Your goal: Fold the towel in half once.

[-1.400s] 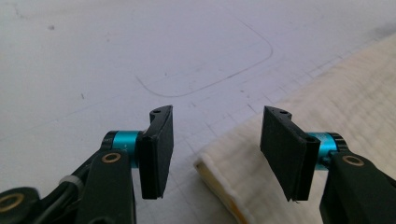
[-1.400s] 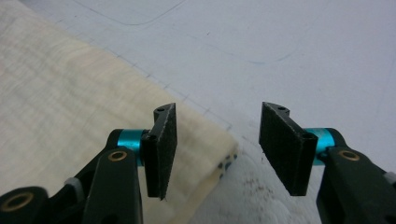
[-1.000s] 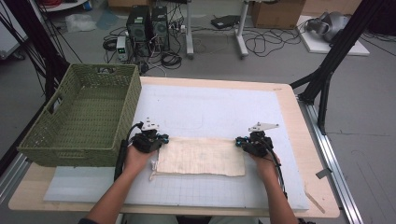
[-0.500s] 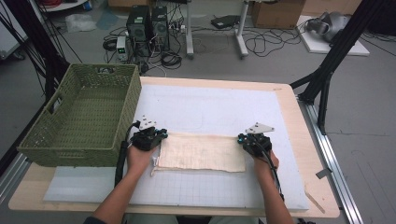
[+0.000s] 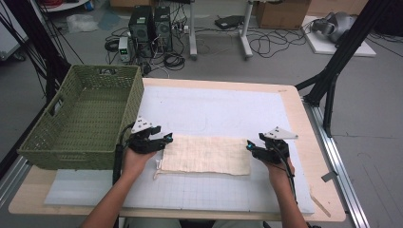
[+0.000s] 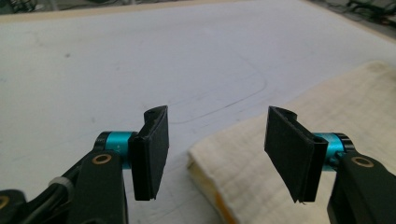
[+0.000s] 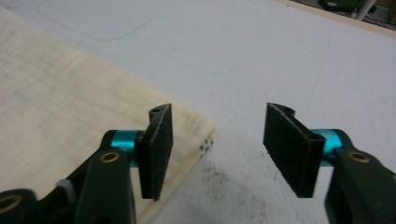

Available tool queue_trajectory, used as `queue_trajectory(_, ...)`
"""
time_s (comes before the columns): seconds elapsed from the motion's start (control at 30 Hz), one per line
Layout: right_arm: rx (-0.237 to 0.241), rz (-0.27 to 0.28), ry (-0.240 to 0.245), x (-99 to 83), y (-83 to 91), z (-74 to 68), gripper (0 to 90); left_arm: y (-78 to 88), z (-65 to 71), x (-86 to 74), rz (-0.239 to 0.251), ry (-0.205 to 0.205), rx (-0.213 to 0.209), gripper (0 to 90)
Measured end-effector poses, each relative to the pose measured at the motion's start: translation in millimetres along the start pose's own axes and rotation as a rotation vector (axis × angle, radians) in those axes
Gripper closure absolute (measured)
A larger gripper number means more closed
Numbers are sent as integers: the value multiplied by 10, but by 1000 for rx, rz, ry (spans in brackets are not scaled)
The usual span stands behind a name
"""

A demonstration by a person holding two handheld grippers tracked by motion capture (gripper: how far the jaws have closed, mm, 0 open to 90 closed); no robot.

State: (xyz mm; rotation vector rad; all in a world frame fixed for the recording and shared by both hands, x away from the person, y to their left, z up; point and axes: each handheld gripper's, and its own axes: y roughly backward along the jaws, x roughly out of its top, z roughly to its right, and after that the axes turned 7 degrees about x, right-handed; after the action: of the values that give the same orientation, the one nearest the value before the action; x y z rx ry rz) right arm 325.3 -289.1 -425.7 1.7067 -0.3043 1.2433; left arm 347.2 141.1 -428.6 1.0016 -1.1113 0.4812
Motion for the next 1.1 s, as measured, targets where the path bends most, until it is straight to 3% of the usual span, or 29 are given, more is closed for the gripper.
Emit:
queue_trajectory(0.07,34,-22,7,-45,47,-39,349,31,11,9,15,5,-22,345)
queue_trajectory(0.2,83,-80,53,-147,80,-148,313,84,12,19,41,20,-30,271)
queue_trajectory(0.3,114,-113,58,-226,45,-188,298,102,0,-6,44,35,-34,213)
queue_trajectory(0.37,70,-163,92,-255,15,-204,290,105,-17,-26,35,34,-50,211)
queue_trajectory(0.5,-9,-158,91,-241,50,-181,300,140,-8,-40,60,35,-61,205)
queue_trajectory(0.7,20,-57,39,-209,200,-130,283,176,36,-26,71,20,-75,197)
queue_trajectory(0.9,33,12,49,-134,326,-137,196,198,59,-22,80,-7,-133,194)
queue_trajectory(0.97,36,28,55,-107,349,-149,125,205,75,-16,84,-19,-140,194)
queue_trajectory(1.1,26,44,67,-73,373,-161,112,211,86,-8,83,-26,-139,194)
